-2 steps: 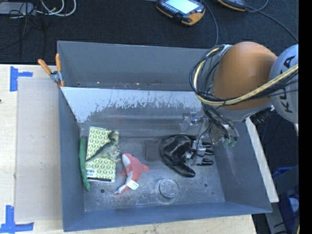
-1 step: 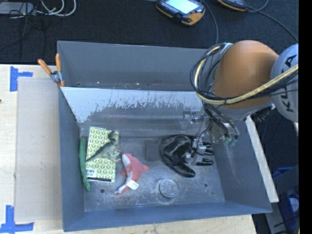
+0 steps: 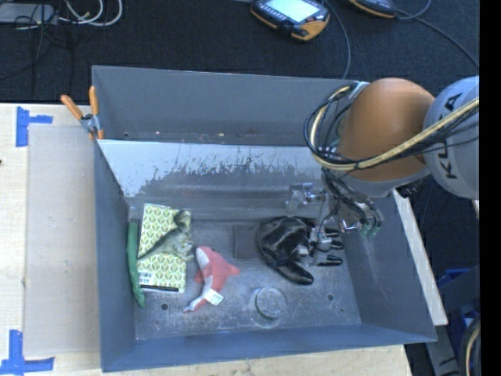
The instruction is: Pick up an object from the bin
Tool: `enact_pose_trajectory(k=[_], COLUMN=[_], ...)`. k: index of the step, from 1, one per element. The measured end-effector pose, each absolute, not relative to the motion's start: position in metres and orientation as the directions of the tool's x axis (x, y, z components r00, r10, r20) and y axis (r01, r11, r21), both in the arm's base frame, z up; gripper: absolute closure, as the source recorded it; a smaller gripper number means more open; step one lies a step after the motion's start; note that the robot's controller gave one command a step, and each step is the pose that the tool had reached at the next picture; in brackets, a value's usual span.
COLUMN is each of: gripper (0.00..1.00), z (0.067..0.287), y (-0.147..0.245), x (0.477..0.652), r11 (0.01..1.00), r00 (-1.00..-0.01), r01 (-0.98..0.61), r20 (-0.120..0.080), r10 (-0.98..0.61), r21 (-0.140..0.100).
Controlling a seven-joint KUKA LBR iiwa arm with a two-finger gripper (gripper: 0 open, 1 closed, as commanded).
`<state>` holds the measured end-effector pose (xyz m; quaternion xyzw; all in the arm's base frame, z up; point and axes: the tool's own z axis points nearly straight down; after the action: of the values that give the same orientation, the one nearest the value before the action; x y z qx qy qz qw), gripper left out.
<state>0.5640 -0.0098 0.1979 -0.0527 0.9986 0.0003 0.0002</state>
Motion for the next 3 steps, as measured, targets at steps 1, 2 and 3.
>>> enact_pose_trajectory(k=[1,2,3], gripper=[0.0,0.0,0.0], z=[0.111,0.067,0.07], y=[-0.052,-0.06,-0.073], x=[0.585,0.614,0.606], r11=[0.967,0.934,0.895], r00=[-0.967,-0.934,-0.895], r01=[-0.254,-0.357,-0.447], r20=[-0.002,-0.001,-0.003], r10=[-0.254,-0.357,-0.447], r21=[0.0,0.002,0.001])
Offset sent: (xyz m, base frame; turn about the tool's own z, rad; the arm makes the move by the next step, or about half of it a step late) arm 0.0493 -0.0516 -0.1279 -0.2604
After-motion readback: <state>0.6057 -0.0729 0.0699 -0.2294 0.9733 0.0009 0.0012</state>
